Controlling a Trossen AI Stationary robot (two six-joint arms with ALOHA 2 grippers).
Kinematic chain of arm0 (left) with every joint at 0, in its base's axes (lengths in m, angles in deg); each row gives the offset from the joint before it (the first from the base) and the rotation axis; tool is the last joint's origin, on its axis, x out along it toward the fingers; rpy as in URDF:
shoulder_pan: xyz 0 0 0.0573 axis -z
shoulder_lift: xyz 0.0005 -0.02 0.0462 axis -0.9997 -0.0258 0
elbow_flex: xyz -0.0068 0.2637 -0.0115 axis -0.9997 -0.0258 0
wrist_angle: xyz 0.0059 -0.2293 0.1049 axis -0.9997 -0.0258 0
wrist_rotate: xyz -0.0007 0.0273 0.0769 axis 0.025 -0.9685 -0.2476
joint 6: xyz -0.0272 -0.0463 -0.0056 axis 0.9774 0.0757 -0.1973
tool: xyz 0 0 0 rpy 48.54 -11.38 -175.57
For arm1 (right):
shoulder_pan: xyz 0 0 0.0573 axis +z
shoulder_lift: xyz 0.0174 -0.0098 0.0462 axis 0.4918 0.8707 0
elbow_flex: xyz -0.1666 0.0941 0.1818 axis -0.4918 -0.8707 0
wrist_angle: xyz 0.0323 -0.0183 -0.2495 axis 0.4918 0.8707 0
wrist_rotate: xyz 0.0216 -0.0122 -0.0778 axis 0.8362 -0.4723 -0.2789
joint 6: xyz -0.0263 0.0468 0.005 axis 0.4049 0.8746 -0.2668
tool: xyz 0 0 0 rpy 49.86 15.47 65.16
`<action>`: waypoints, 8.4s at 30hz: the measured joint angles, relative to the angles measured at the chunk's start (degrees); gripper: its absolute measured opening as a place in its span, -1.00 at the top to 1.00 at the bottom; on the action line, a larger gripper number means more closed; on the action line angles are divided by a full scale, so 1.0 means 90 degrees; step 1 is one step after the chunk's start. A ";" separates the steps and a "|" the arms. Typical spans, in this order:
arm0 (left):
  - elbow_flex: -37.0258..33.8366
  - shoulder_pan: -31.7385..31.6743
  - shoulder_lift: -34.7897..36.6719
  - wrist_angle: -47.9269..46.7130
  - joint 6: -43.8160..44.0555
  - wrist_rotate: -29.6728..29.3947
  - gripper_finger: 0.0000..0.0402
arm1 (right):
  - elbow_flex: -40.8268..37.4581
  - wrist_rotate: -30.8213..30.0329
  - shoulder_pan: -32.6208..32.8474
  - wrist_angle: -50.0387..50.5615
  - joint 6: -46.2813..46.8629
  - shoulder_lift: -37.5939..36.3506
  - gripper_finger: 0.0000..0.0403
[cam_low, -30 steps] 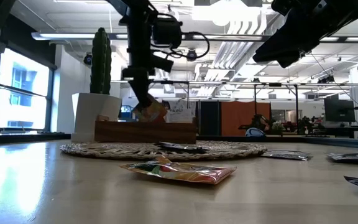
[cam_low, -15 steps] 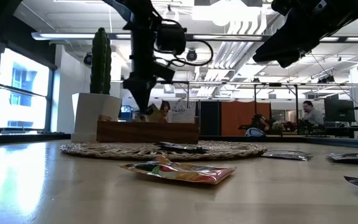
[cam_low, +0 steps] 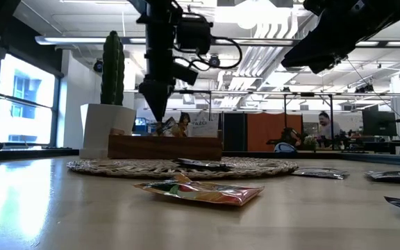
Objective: Pick & Place Tea
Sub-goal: Put the orange tea bag into the middle section of the wooden organizer, then put the black tea bag into the left section of the wooden organizer
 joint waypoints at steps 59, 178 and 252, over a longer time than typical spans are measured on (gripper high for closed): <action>-0.4181 0.0712 0.4648 0.3111 0.2024 0.1300 0.27 | 0.5739 -0.0201 -0.2161 0.0534 -0.0194 0.6186 1.00; -0.4181 0.2502 0.4641 0.3205 0.3781 0.1344 0.27 | 0.4607 0.3186 0.0549 -0.0098 -0.2054 0.7373 0.93; -0.4181 0.2502 0.4641 0.3207 0.3305 0.0885 0.27 | 0.4583 -0.3170 -0.1717 -0.3256 -0.5997 0.6710 0.51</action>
